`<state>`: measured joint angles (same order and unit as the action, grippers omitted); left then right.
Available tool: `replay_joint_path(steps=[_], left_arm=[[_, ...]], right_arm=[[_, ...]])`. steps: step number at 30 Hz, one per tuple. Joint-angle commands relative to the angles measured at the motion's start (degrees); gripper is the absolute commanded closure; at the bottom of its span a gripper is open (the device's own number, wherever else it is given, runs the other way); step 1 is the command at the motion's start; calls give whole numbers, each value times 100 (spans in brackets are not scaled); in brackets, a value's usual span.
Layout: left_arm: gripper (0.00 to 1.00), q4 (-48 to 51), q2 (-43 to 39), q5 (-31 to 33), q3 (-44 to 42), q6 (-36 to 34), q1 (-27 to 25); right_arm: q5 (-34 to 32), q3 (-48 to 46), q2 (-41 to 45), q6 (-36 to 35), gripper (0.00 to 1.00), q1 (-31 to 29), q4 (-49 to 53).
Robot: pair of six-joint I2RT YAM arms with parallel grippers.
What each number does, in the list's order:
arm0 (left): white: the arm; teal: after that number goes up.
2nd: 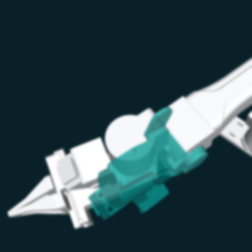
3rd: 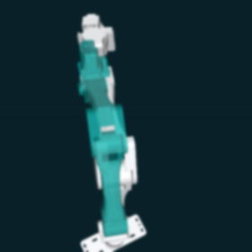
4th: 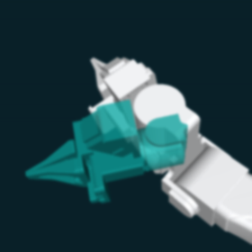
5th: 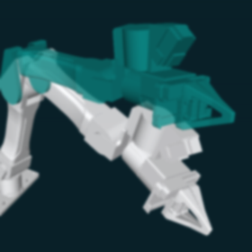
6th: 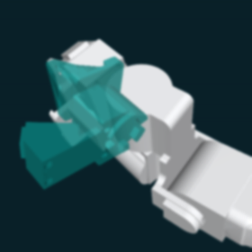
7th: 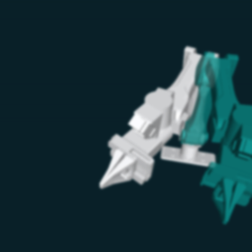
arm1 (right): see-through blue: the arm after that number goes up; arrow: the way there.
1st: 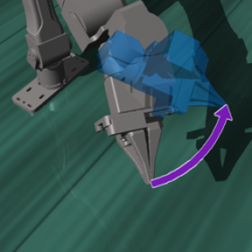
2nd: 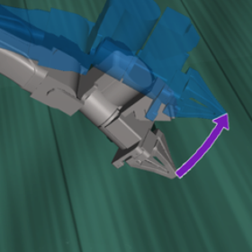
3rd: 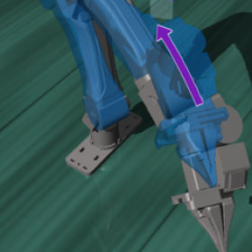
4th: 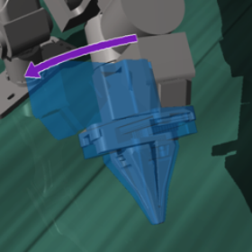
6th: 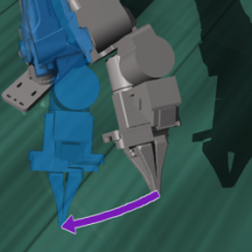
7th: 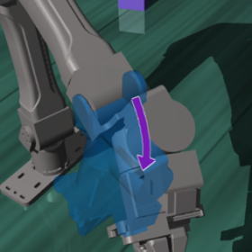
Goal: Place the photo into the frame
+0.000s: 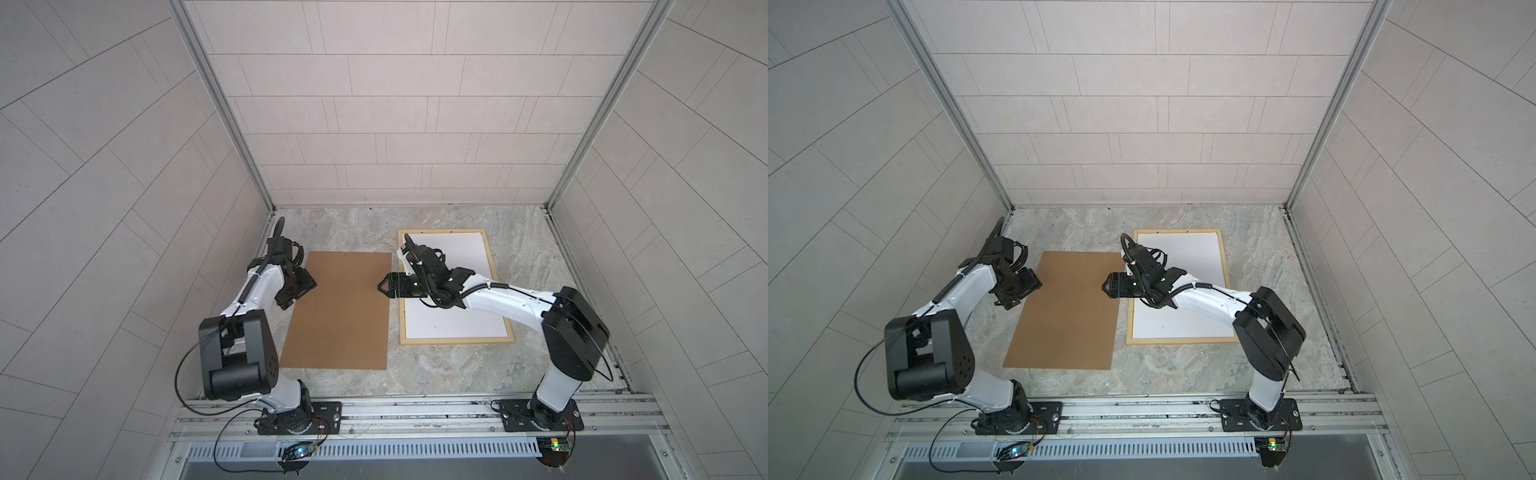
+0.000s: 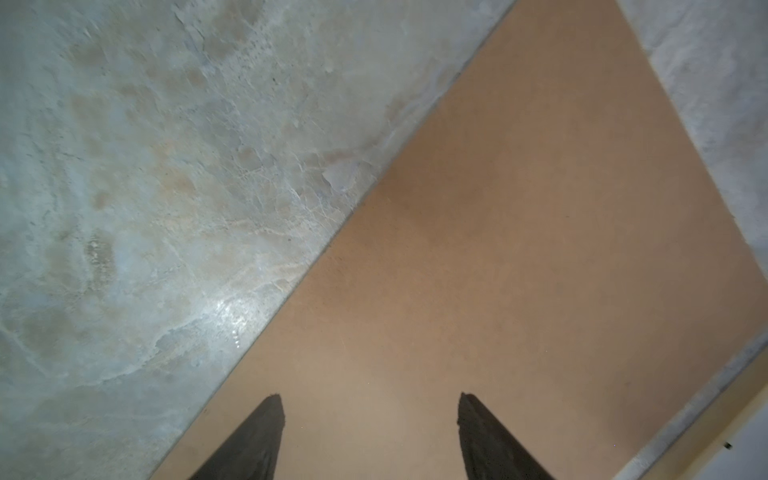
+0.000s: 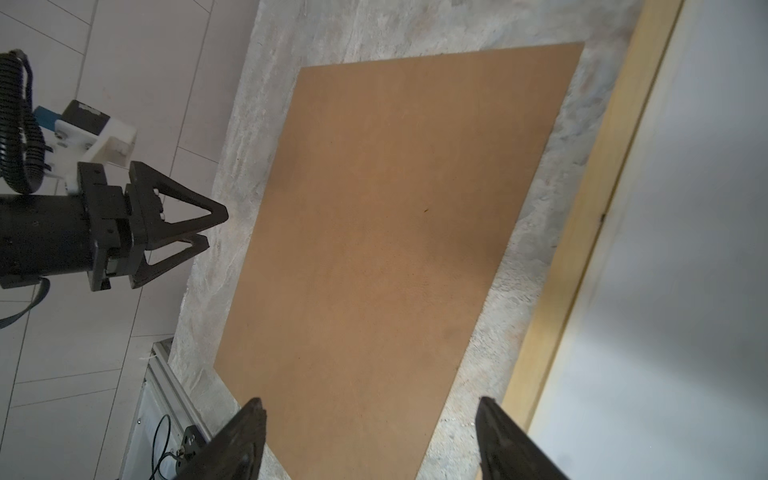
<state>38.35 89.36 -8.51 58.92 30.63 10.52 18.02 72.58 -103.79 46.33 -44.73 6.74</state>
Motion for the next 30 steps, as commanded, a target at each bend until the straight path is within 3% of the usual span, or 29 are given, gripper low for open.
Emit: replay_joint_path(steps=[1,4,8,12,30], left_arm=[[27,-401,199,-21,114,87,28],[27,-474,327,116,139,-46,165],[27,-885,628,-566,-28,116,652],[27,-1039,977,-849,39,85,827],[28,-1277,1249,-1048,-186,358,879]], right_arm=[[210,361,-394,204,23,-44,237],[245,541,-638,278,22,-53,212],[339,953,-1099,376,22,-53,300],[121,1336,-1462,425,22,-58,675],[-175,2052,-2060,613,21,-62,1895]])
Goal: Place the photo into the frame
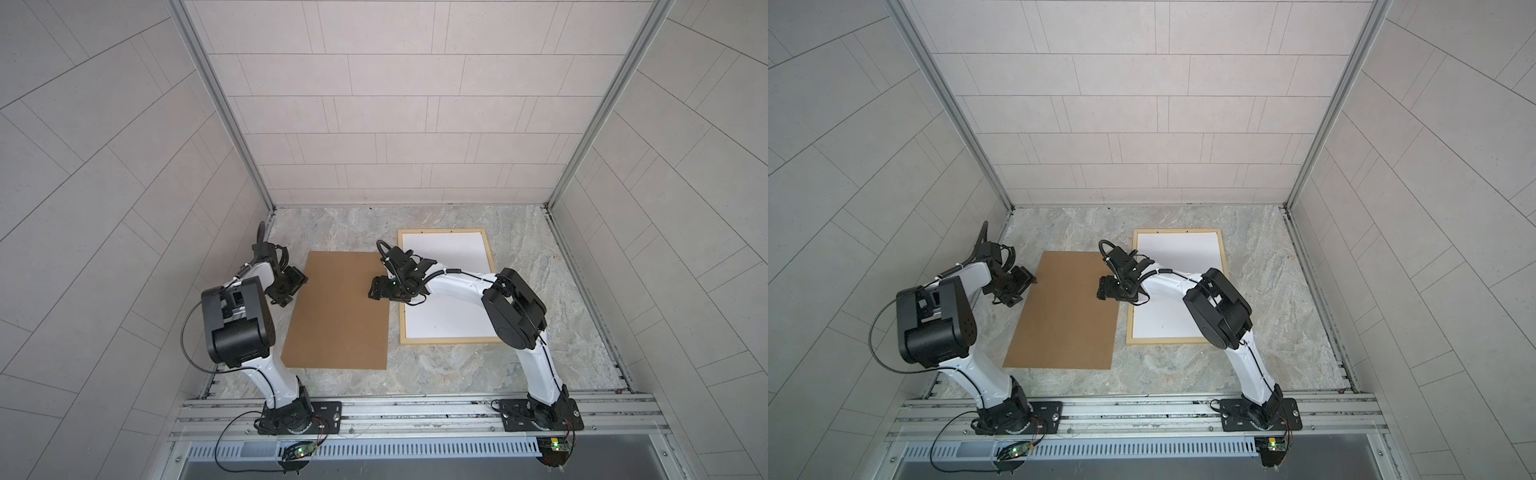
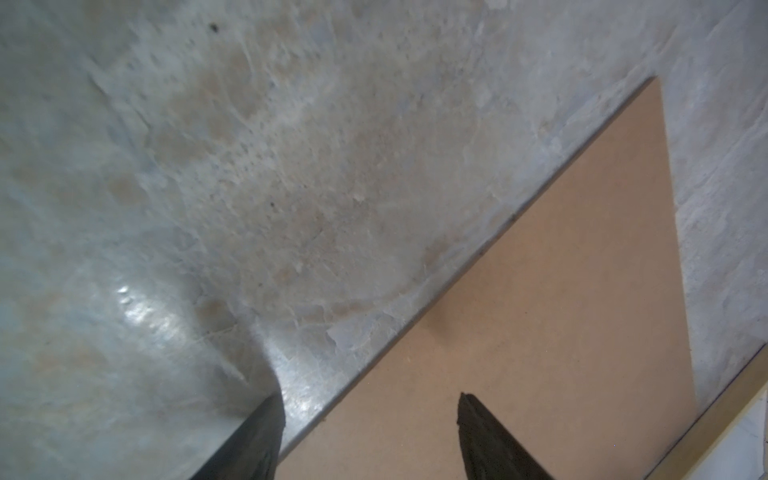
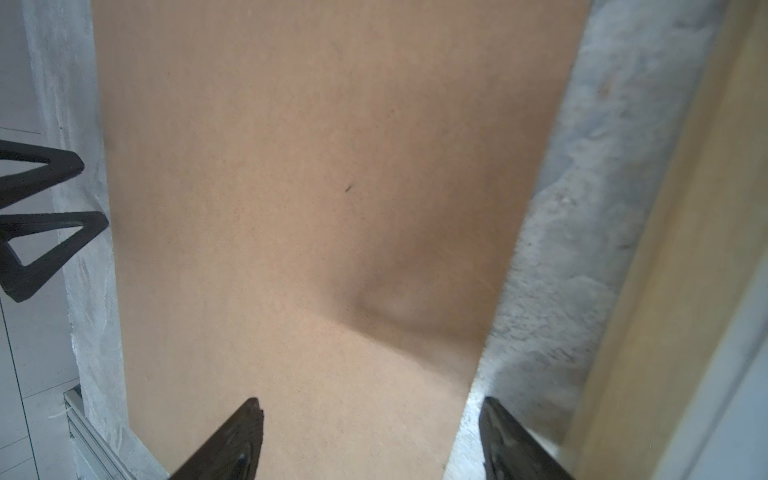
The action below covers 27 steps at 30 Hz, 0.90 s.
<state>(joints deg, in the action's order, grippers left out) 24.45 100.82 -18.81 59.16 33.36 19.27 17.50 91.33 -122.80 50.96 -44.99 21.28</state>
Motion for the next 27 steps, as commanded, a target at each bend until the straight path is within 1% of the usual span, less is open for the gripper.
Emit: replay_joint_path(steps=[1,7,10,15,20,23,25,27], left_arm=[[28,105,104,-22,-237,85,-8],[29,130,232,-91,-264,74,-53],[29,165,234,-34,-264,67,-94],[29,218,220,32,-246,47,-115],[29,227,263,62,-205,36,-125],[31,227,309,-41,-209,37,-150],[31,227,345,-174,-219,47,-204],[32,243,371,-299,-214,47,-263]], right_arm=[[-52,204,-190,151,21,-45,389],[-18,321,-323,236,22,-83,410],[-248,342,-289,213,21,-113,549],[-282,384,-402,125,20,-115,829],[-139,258,-437,218,19,-124,577],[-25,314,-496,207,19,-115,517],[189,339,-529,238,20,-115,360],[568,519,-645,278,20,-87,289]])
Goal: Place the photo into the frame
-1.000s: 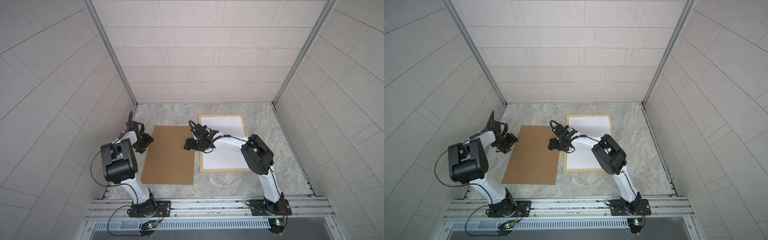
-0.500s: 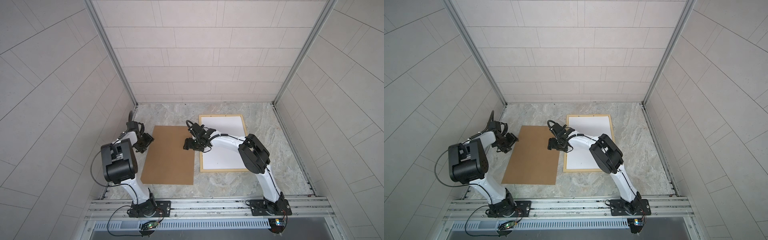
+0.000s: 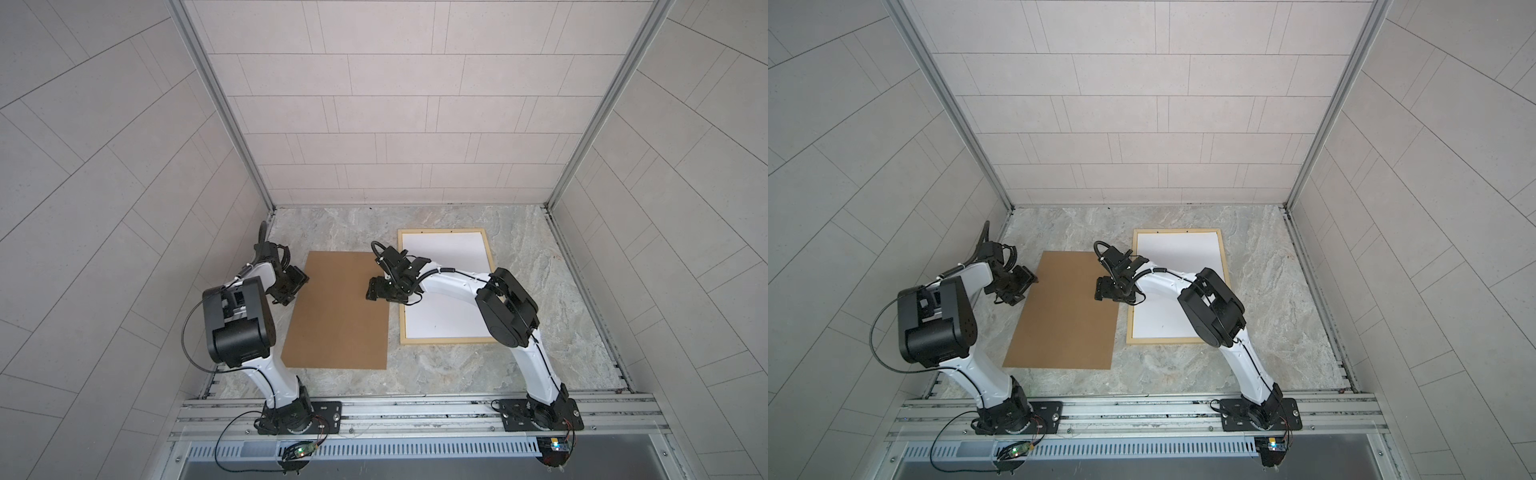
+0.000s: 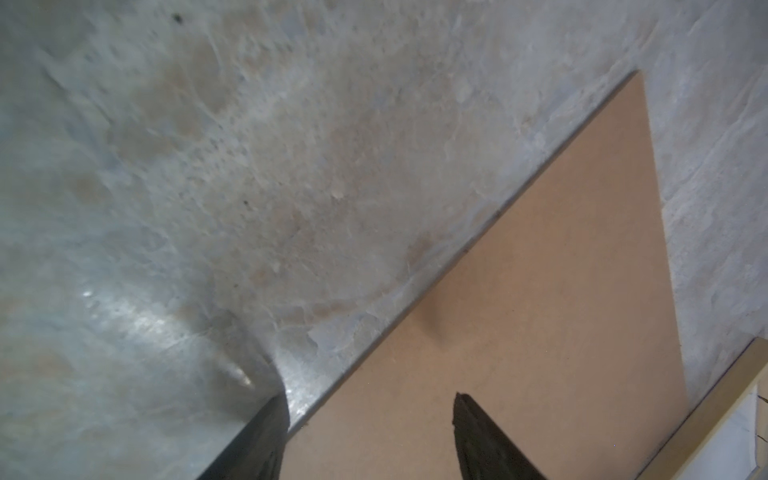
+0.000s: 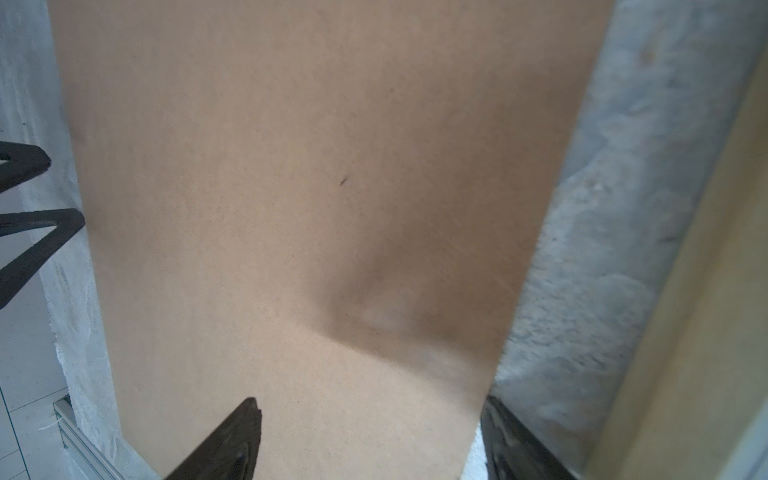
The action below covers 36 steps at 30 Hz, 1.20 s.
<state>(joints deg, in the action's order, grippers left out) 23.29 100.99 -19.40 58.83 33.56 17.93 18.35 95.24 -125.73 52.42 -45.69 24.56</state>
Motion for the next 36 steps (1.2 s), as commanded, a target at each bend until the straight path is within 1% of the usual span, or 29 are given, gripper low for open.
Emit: replay_joint_path(steps=[1,7,11,15,19,29,33,36], left_arm=[[33,363,351,-273,-185,43,-150],[36,351,322,-570,-363,63,-159],[36,395,247,-597,-429,48,-160],[36,488,185,-722,-510,16,-146],[36,548,81,-679,-588,-11,-132],[36,914,61,-527,-644,-162,-89],[37,897,-17,-714,-806,-149,-127],[37,878,-123,-934,-934,-139,-196]], right_arm=[[676,210,-418,183,21,6,-59],[931,366,-179,194,22,133,-205],[1407,380,-7,438,22,260,-566],[1617,330,195,441,22,354,-726],[2100,15,315,1120,22,412,-1682],[2199,-133,891,1266,22,412,-1907],[2261,-289,1140,1430,22,411,-2091],[2343,-607,1349,1656,22,412,-2434]])
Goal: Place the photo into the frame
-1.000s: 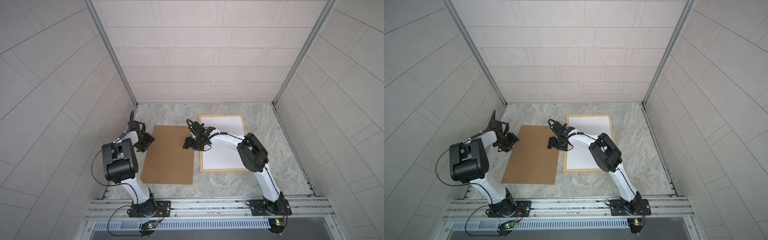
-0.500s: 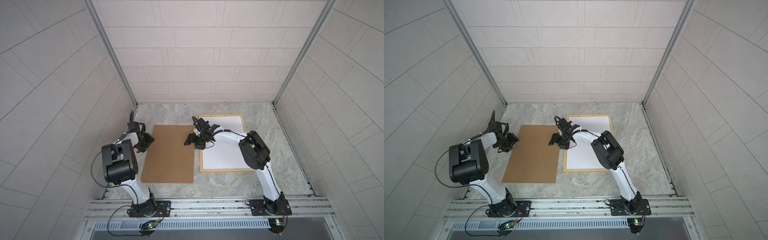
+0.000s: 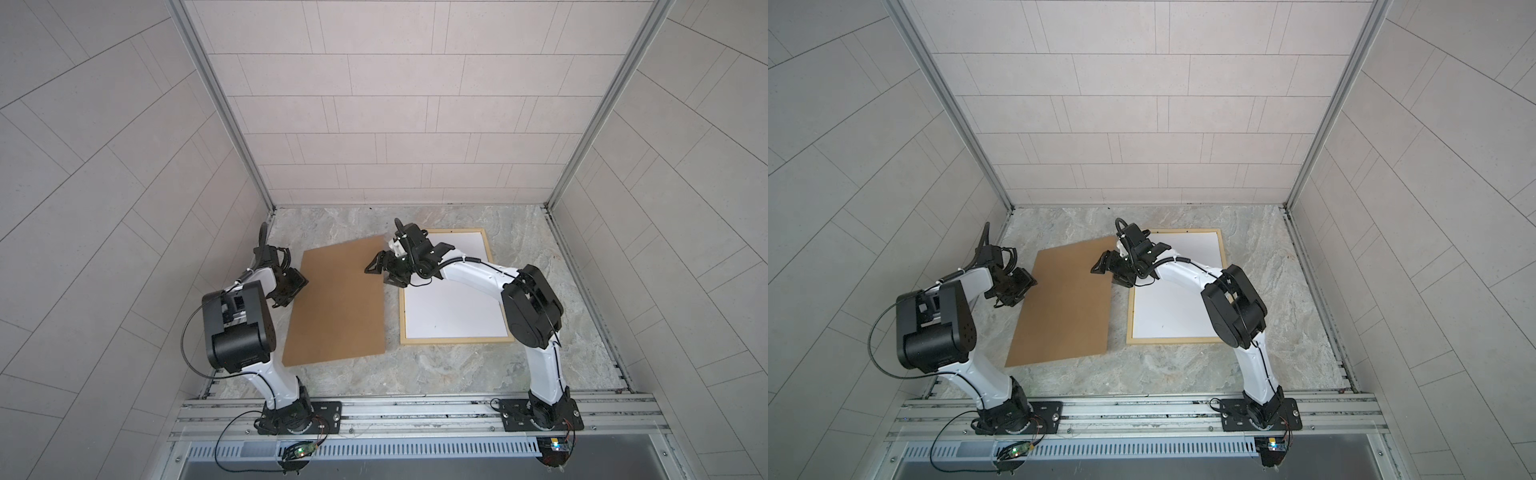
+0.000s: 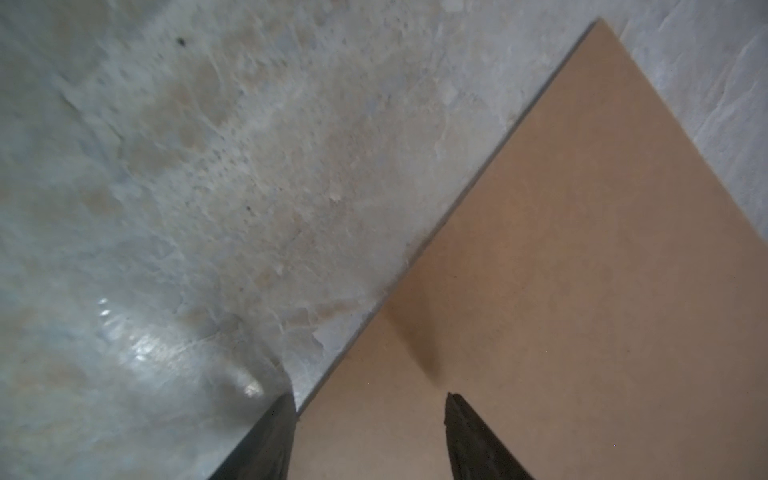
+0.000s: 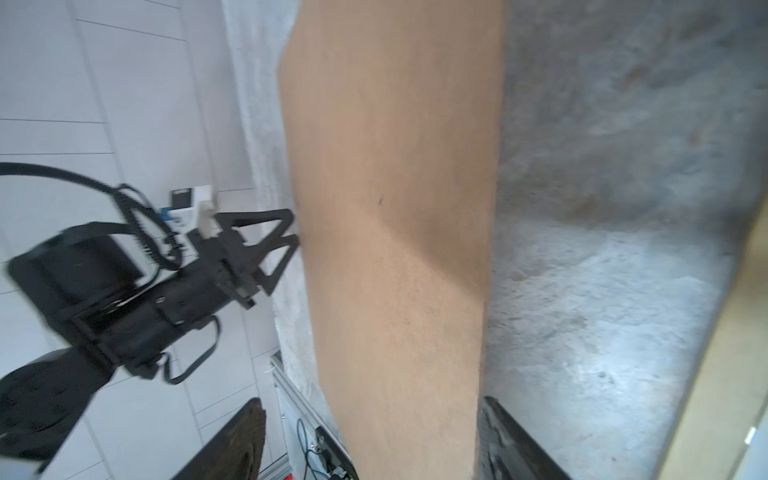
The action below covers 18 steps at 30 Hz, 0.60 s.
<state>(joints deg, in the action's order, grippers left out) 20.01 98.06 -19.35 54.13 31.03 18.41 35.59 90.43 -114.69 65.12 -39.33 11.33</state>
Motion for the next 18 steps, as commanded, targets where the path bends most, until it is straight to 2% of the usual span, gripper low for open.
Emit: replay_joint_path(steps=[1,10,18], left_arm=[[37,1206,111,-982,-513,107,-278],[37,1128,-400,-1270,-839,220,-415],[37,685,-322,-1390,-1151,451,-689]], right_arm=[[613,-288,347,442,23,-231,-1232],[579,-1117,1045,421,23,-226,-1383],[774,-1898,1342,1213,28,-226,-2583]])
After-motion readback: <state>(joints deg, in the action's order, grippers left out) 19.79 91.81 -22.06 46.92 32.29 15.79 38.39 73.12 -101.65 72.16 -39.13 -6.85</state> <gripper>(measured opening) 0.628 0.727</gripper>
